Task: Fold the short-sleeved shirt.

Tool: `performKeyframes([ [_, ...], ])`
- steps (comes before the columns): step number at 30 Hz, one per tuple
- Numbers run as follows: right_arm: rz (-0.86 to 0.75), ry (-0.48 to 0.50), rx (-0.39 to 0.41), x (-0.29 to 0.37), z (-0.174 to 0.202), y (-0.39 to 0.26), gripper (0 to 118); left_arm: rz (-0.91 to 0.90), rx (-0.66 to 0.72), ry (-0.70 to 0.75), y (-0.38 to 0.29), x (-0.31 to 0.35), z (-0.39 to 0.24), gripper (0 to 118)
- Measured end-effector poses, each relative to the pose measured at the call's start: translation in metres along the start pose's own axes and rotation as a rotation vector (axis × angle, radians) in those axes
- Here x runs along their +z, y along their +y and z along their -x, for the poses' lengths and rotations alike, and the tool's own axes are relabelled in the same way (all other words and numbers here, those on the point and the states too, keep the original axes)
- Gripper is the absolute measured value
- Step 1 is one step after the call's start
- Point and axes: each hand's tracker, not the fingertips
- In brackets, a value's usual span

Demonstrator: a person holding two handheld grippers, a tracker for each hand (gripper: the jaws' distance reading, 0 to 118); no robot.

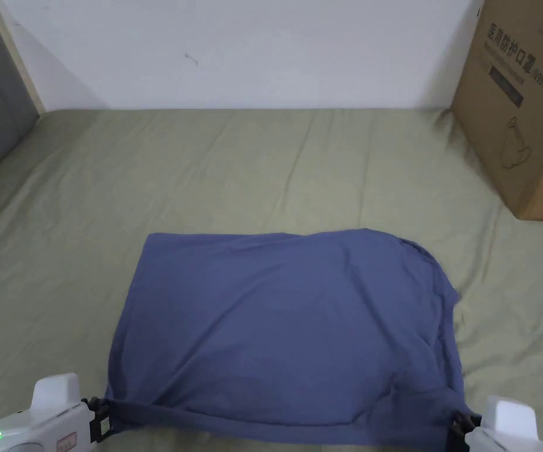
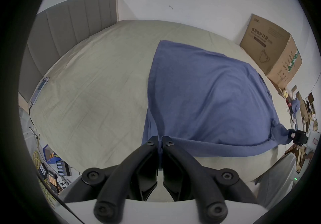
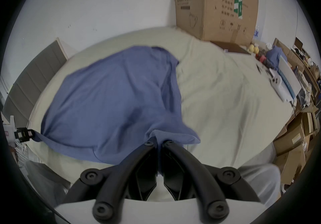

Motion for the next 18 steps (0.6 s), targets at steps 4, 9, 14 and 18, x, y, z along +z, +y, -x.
performKeyframes([
  [4, -0.121, 0.008, 0.002, 0.007, 0.005, 0.040, 2, -0.053, 0.018, -0.009, 0.028, 0.002, -0.001, 1],
  [9, -0.167, 0.006, 0.033, -0.013, 0.017, 0.084, 2, -0.099, 0.012, -0.013, 0.069, -0.011, -0.008, 1],
  [14, -0.139, -0.018, 0.056, -0.061, 0.026, 0.110, 2, -0.076, -0.045, 0.019, 0.101, -0.052, -0.020, 1],
  [18, -0.086, -0.057, 0.078, -0.100, 0.029, 0.118, 2, 0.006, -0.077, 0.042, 0.112, -0.100, -0.024, 1],
])
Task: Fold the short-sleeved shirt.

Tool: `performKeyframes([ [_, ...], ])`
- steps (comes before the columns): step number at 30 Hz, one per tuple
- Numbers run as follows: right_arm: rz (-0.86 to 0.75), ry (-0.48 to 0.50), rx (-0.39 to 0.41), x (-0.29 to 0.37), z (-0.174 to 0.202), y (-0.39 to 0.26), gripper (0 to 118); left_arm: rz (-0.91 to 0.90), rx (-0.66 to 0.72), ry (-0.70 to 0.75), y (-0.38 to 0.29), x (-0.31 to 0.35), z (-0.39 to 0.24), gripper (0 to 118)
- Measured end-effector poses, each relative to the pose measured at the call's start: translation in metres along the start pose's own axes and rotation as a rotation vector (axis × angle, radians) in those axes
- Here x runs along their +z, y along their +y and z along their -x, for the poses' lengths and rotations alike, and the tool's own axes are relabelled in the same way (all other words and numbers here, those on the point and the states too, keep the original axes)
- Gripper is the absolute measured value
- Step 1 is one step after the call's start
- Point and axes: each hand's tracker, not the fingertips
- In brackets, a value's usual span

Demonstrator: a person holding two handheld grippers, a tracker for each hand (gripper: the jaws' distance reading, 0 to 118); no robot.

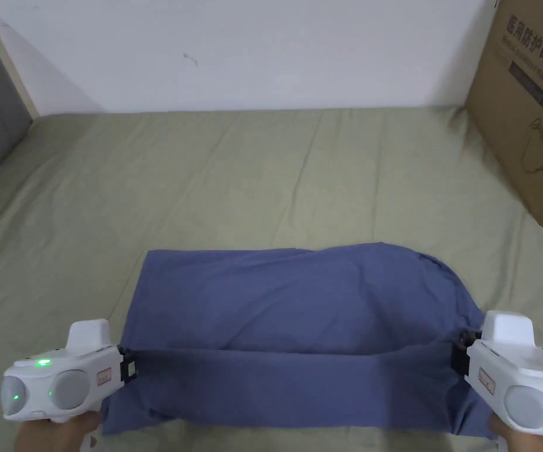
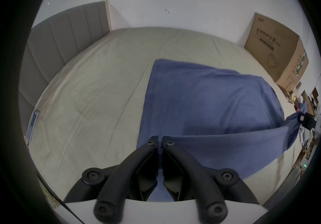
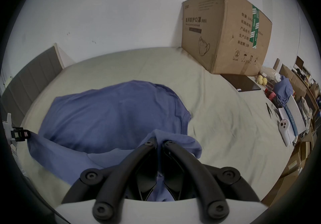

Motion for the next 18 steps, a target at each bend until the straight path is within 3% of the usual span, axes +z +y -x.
performKeyframes([
  [6, 0.126, -0.040, 0.002, -0.063, 0.001, -0.006, 2, 0.114, -0.006, 0.021, 0.004, -0.053, -0.004, 1],
  [11, 0.199, -0.038, -0.041, -0.082, 0.000, -0.019, 2, 0.108, -0.059, 0.052, -0.001, -0.055, -0.013, 2],
  [13, 0.198, -0.041, -0.047, -0.073, 0.002, -0.016, 2, 0.098, -0.049, 0.036, -0.001, -0.048, -0.010, 17],
  [15, 0.164, -0.030, -0.041, -0.058, 0.003, -0.010, 11, 0.094, -0.003, 0.008, 0.005, -0.038, -0.009, 57],
  [16, 0.139, -0.018, -0.035, -0.049, 0.002, -0.006, 34, 0.086, 0.027, 0.003, 0.007, -0.029, -0.010, 84],
  [17, 0.110, 0.004, -0.043, -0.040, 0.001, -0.001, 58, 0.059, 0.054, -0.007, 0.009, -0.018, -0.011, 98],
  [18, 0.078, 0.032, -0.057, -0.029, 0.001, 0.004, 78, 0.021, 0.068, -0.013, 0.012, -0.006, -0.011, 102],
])
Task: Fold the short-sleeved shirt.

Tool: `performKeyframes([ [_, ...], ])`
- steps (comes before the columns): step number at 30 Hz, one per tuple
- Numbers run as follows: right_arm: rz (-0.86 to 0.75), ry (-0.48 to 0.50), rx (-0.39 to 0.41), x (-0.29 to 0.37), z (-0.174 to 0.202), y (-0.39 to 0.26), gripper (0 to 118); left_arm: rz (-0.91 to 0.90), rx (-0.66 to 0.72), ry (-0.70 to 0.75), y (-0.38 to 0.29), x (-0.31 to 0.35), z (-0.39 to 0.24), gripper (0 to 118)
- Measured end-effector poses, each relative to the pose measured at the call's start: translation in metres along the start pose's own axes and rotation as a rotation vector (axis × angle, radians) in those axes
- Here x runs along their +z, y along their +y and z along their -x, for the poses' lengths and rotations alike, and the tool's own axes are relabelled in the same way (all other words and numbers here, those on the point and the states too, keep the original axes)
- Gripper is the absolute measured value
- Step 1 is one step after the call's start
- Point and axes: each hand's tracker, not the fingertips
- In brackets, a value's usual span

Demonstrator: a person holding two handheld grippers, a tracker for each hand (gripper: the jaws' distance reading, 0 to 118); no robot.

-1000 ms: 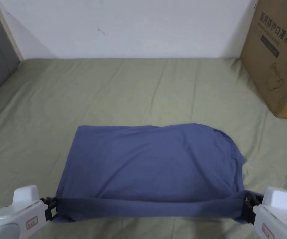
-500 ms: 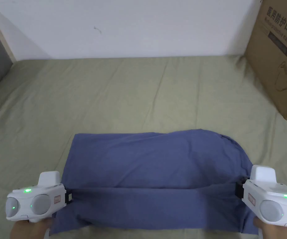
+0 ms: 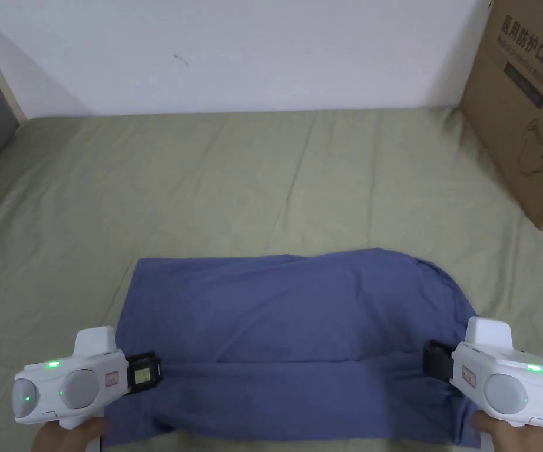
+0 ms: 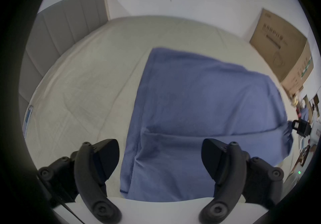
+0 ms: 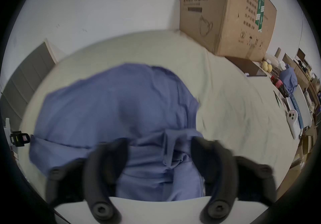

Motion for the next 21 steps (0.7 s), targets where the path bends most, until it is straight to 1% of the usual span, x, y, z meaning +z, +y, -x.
performKeyframes([
  [1, -0.050, 0.021, -0.008, 0.015, 0.000, 0.004, 92, -0.051, 0.003, -0.012, 0.003, 0.014, -0.002, 101],
  [3, -0.144, 0.055, -0.005, 0.049, 0.002, 0.013, 92, -0.133, -0.007, -0.011, 0.008, 0.046, -0.009, 101],
  [6, -0.271, 0.072, 0.035, 0.102, 0.008, 0.023, 92, -0.285, -0.050, -0.012, 0.009, 0.097, -0.020, 101],
  [9, -0.404, 0.060, 0.062, 0.152, 0.015, 0.024, 92, -0.426, -0.076, -0.024, 0.004, 0.144, -0.028, 101],
  [11, -0.477, 0.029, 0.081, 0.178, 0.021, 0.019, 92, -0.506, -0.088, -0.032, -0.005, 0.167, -0.032, 100],
  [12, -0.504, 0.022, 0.091, 0.189, 0.023, 0.015, 92, -0.542, -0.092, -0.037, -0.010, 0.176, -0.034, 97],
  [14, -0.536, 0.018, 0.094, 0.207, 0.025, 0.008, 87, -0.592, -0.101, -0.032, -0.022, 0.188, -0.036, 81],
  [15, -0.551, 0.031, 0.095, 0.213, 0.026, 0.005, 82, -0.611, -0.107, -0.032, -0.028, 0.192, -0.037, 69],
  [16, -0.571, 0.026, 0.097, 0.219, 0.027, 0.001, 74, -0.623, -0.111, -0.032, -0.033, 0.197, -0.038, 46],
  [17, -0.583, 0.013, 0.105, 0.225, 0.028, -0.002, 61, -0.630, -0.111, -0.031, -0.037, 0.200, -0.040, 22],
  [18, -0.590, 0.002, 0.115, 0.229, 0.030, -0.005, 45, -0.632, -0.112, -0.032, -0.040, 0.200, -0.040, 3],
  [19, -0.598, -0.004, 0.129, 0.233, 0.030, -0.007, 18, -0.632, -0.113, -0.039, -0.043, 0.201, -0.040, 0],
  [20, -0.605, -0.005, 0.138, 0.235, 0.031, -0.009, 0, -0.630, -0.105, -0.051, -0.046, 0.203, -0.041, 0],
  [21, -0.611, -0.015, 0.149, 0.237, 0.031, -0.011, 0, -0.634, -0.104, -0.055, -0.050, 0.206, -0.041, 0],
])
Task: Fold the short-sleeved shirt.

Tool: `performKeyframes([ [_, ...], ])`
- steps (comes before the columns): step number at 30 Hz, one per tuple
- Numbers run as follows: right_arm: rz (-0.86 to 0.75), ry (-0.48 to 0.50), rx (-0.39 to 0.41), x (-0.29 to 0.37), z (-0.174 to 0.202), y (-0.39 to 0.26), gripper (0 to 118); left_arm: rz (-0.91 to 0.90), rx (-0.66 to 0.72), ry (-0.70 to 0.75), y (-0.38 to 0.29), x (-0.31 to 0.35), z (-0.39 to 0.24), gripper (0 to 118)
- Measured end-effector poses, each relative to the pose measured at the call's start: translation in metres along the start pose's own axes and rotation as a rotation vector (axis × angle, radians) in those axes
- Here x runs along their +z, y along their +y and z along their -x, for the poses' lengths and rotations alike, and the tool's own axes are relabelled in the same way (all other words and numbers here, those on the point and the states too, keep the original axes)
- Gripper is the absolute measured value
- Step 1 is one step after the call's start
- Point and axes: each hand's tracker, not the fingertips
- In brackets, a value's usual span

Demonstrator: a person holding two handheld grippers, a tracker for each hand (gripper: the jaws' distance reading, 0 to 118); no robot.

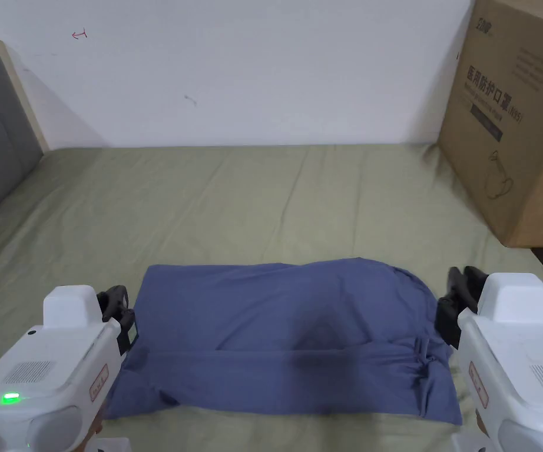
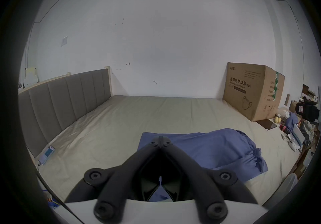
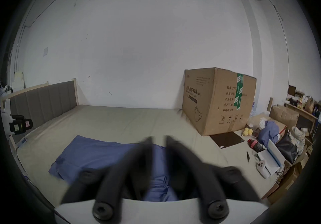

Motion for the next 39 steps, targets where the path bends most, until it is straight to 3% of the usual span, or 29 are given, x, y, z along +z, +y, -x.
performKeyframes([
  [7, -0.001, 0.012, -0.003, 0.002, -0.004, -0.001, 0, 0.063, -0.020, -0.007, -0.006, -0.006, 0.000, 0],
  [16, 0.053, 0.003, -0.021, -0.018, -0.008, -0.012, 0, 0.465, 0.009, 0.011, -0.057, -0.083, 0.041, 0],
  [17, 0.061, 0.001, -0.019, -0.020, -0.009, -0.013, 0, 0.494, 0.005, 0.032, -0.066, -0.089, 0.047, 4],
  [18, 0.071, 0.000, -0.018, -0.023, -0.009, -0.016, 0, 0.521, 0.022, 0.038, -0.071, -0.095, 0.052, 14],
  [21, 0.099, -0.005, -0.017, -0.032, -0.009, -0.022, 0, 0.665, 0.086, 0.080, -0.086, -0.115, 0.066, 78],
  [22, 0.111, -0.007, -0.016, -0.035, -0.009, -0.025, 0, 0.685, 0.103, 0.092, -0.092, -0.120, 0.068, 94],
  [23, 0.123, -0.009, -0.013, -0.038, -0.009, -0.027, 0, 0.697, 0.115, 0.106, -0.097, -0.125, 0.070, 98],
  [27, 0.165, -0.018, -0.011, -0.049, -0.011, -0.038, 0, 0.739, 0.089, 0.124, -0.113, -0.141, 0.072, 97],
  [29, 0.188, -0.024, -0.011, -0.054, -0.013, -0.043, 0, 0.759, 0.083, 0.137, -0.123, -0.148, 0.072, 84],
  [31, 0.205, -0.029, -0.015, -0.055, -0.015, -0.047, 0, 0.787, 0.074, 0.136, -0.132, -0.156, 0.072, 80],
  [34, 0.237, -0.037, -0.029, -0.061, -0.021, -0.055, 0, 0.805, 0.076, 0.089, -0.142, -0.158, 0.071, 41],
  [35, 0.255, -0.036, -0.039, -0.064, -0.024, -0.058, 0, 0.789, 0.077, 0.100, -0.138, -0.155, 0.067, 36],
  [37, 0.291, -0.039, -0.075, -0.070, -0.029, -0.066, 0, 0.742, 0.123, 0.008, -0.133, -0.151, 0.066, 5],
  [39, 0.391, -0.027, -0.092, -0.083, -0.034, -0.080, 1, 0.737, 0.109, 0.039, -0.128, -0.148, 0.065, 5],
])
